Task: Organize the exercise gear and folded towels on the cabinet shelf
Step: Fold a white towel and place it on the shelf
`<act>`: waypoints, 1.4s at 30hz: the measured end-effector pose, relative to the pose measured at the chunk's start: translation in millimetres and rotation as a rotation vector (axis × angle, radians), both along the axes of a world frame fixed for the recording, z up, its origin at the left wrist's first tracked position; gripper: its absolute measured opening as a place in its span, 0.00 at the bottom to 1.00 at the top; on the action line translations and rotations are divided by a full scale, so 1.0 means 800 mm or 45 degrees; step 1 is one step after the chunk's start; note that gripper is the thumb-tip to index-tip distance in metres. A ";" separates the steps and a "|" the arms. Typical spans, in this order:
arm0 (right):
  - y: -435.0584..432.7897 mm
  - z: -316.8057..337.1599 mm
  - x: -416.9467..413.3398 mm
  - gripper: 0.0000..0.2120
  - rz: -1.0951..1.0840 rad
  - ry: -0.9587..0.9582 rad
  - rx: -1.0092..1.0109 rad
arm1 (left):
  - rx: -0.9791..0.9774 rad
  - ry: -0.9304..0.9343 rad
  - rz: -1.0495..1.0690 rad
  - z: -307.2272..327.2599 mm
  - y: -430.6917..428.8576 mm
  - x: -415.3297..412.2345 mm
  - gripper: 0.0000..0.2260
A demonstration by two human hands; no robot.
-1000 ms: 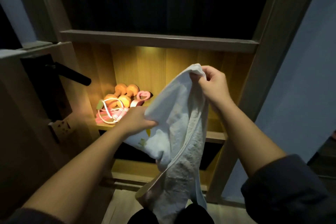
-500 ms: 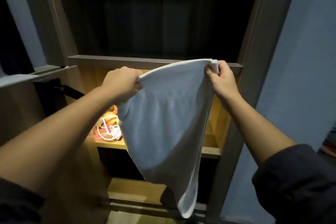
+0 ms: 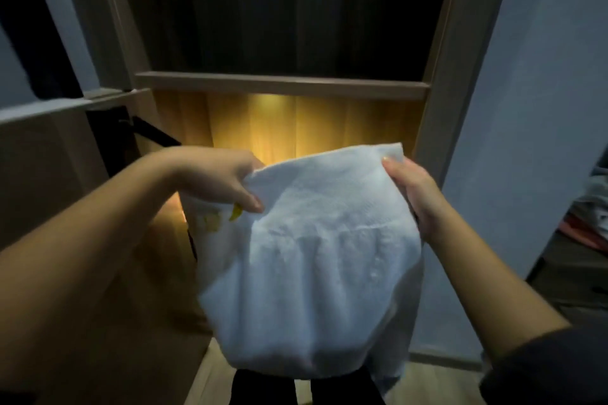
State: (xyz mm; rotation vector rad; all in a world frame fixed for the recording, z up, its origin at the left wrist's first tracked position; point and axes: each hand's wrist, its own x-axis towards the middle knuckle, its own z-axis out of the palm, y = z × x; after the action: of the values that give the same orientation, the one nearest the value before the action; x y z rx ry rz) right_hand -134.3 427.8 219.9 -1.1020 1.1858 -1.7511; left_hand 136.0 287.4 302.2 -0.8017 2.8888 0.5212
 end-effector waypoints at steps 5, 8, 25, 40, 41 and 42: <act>0.041 -0.155 0.017 0.14 0.108 -0.426 0.549 | 0.527 -0.189 -0.041 -0.140 0.024 -0.002 0.09; 0.059 -0.233 0.020 0.13 -0.101 -0.226 0.766 | 0.528 -0.270 -0.014 -0.225 0.039 -0.007 0.08; 0.053 -0.368 0.065 0.07 -0.498 0.498 1.036 | -0.302 0.690 0.515 -0.414 0.124 0.072 0.16; 0.047 -0.386 0.052 0.11 -0.556 0.415 1.037 | 0.141 0.609 0.873 -0.421 0.139 0.068 0.15; 0.047 -0.385 0.052 0.11 -0.560 0.414 1.031 | 0.112 0.590 0.833 -0.423 0.134 0.065 0.18; 0.047 -0.384 0.052 0.11 -0.565 0.416 1.030 | 0.132 0.555 0.813 -0.425 0.128 0.063 0.23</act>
State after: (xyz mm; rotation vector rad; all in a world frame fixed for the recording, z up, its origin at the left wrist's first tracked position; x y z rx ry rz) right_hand -93.0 465.5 -87.2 -0.6558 2.2106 -1.1670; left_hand 186.5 389.9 -37.4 -1.8011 2.8740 0.9999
